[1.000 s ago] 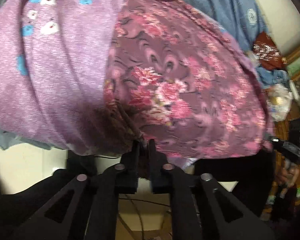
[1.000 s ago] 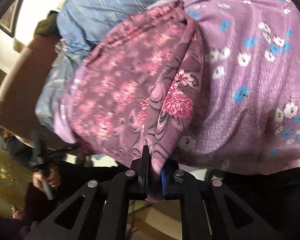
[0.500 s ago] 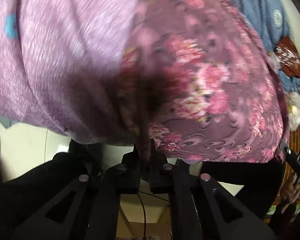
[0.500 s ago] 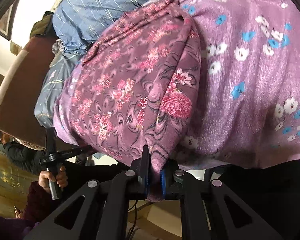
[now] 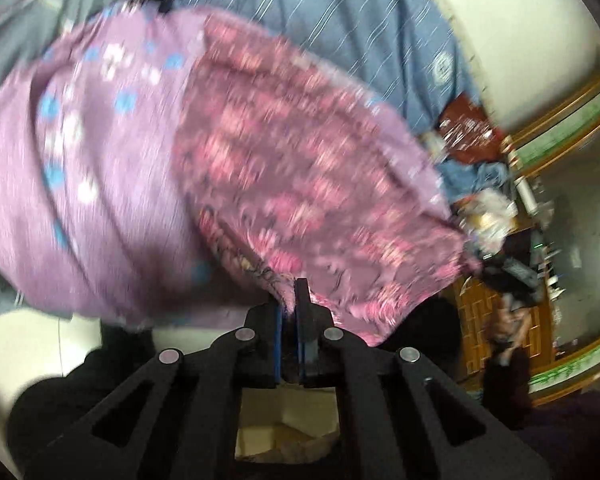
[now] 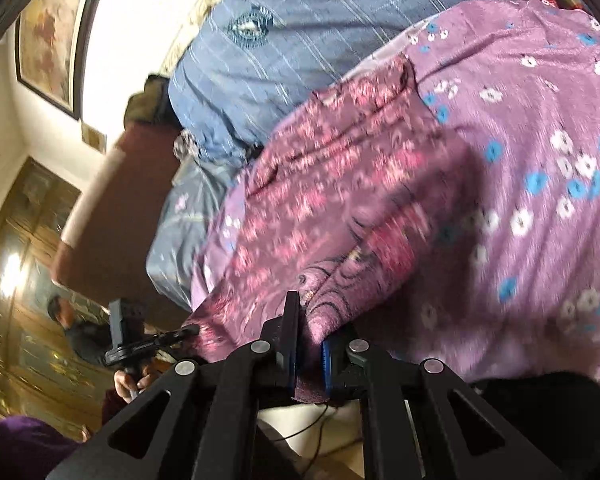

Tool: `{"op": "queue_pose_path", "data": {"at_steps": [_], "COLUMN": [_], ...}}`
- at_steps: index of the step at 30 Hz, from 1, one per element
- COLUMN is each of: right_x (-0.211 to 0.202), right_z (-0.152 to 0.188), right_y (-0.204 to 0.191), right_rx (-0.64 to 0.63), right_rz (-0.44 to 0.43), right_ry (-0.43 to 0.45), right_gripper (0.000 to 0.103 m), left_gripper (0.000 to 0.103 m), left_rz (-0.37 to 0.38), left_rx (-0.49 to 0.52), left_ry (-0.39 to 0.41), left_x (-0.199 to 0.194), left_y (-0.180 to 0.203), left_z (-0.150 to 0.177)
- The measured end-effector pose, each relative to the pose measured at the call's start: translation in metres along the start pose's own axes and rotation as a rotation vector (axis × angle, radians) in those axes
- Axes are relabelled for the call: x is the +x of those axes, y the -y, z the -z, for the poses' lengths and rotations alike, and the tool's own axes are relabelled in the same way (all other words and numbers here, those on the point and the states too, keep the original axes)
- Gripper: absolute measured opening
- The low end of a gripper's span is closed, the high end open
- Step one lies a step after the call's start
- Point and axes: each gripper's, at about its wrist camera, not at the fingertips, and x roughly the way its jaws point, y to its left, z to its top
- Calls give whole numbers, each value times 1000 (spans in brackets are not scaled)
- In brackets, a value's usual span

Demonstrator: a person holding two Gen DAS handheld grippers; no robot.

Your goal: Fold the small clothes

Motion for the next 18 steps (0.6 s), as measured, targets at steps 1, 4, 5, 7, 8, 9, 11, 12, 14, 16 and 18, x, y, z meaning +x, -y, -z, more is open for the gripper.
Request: {"op": "queue_pose_path", "data": {"at_steps": [1,4,5,7,8,9,11,12,14,16,18], "right_x": [1,6,9,17,25,33,50,62,90,124,153], "right_z": [-6,-33,-44,-71,-90,-106,-135,-153,-190,-229,-261], "right_y": [1,5,5,10,14,17,25,29,39,52,64], "right_rx": [10,41,47,62,78,88,89,101,123,152,176], "right_rz": [-12,-53,-66,-75,-72,-64,-55,-50,-24,-9,7], "right_ry": [8,45,61,94,109,118,140,142,151,171,190], "right_gripper": [8,8,8,8,8,8,8,8,8,8,8], "left_gripper": [3,3,3,3,3,3,3,3,3,3,3], "left_rz": [15,65,74,69,61,51,34,23,-31,-57,-98], "left_rx": [0,-24,-36,-39,-36,-34,-39,-37,-40,-73,-103], "left_ry": [18,68,85,110,120,127,127,125,116,104,94], "left_x": [-6,-14,-14,-2,2,8,27,33,64,91,127], "left_y": [3,0,-2,-3,-3,-4,-8,-12,-21,-37,-54], "left_z": [-12,-57,-77,-108,-127,-150,-195,-208,-258,-290,-323]}}
